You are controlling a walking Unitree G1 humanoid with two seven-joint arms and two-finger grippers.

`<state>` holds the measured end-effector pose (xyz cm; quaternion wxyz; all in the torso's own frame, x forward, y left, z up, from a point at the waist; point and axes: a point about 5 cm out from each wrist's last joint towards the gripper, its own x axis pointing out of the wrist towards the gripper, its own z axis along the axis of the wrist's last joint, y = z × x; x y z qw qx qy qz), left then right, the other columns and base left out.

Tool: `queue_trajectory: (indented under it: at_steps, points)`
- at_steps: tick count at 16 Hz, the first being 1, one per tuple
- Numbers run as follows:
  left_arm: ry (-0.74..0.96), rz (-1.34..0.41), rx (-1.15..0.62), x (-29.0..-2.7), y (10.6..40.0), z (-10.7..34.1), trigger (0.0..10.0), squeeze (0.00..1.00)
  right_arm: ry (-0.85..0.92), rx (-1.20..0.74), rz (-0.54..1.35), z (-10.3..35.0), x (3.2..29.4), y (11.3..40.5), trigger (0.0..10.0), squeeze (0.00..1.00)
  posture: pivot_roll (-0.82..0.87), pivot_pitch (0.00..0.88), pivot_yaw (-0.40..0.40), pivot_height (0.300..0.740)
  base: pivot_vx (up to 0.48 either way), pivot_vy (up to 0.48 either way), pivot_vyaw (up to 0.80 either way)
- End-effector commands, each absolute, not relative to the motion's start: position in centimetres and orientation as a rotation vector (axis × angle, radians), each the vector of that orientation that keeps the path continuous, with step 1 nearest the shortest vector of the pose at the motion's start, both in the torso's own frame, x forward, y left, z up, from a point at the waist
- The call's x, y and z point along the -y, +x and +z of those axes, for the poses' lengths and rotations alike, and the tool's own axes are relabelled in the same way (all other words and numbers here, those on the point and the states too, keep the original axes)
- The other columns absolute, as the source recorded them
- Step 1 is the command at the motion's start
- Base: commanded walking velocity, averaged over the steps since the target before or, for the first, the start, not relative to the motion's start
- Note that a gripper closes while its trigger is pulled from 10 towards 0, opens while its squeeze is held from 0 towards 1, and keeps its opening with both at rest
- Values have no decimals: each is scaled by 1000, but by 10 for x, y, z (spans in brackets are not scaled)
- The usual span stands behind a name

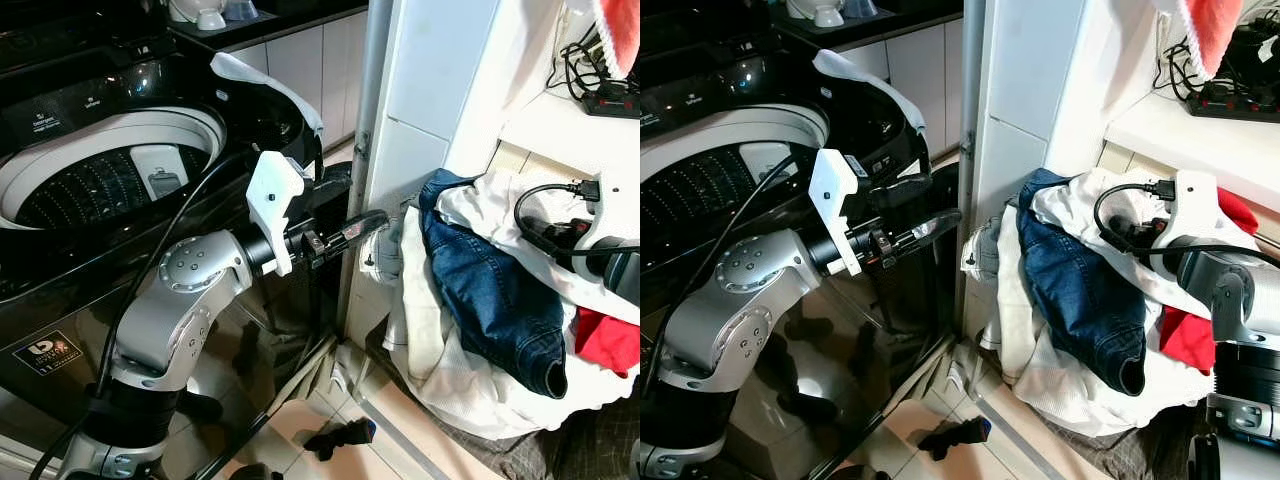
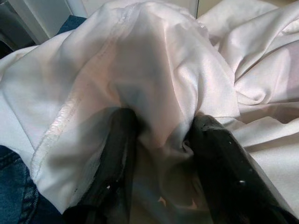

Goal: Clothes washing

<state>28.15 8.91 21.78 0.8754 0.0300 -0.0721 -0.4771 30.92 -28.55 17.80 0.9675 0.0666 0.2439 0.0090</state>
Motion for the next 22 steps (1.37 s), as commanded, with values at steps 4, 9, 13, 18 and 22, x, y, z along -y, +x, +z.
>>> queue_trajectory:
  at_steps: [4,9,13,18,22]
  points:
    - [95,-1000,166,-87,284,222,10000,1000,203,-432,51,194,286,307,0,0,24,0,-12,740,0,0,0]
    - [63,-967,223,-87,290,231,10000,1000,321,-209,116,250,287,297,0,0,-16,0,31,740,0,0,0]
    - [21,-983,319,-78,292,247,10000,1000,382,1,328,317,263,303,0,0,-25,0,24,740,0,0,0]
    - [130,-948,239,-81,292,228,10000,1000,-92,-307,105,262,282,305,10000,1000,-17,0,10,740,0,0,0]
    - [170,-933,210,-86,293,222,10000,1000,-101,-383,114,249,293,303,10000,1000,-16,0,9,740,0,0,0]
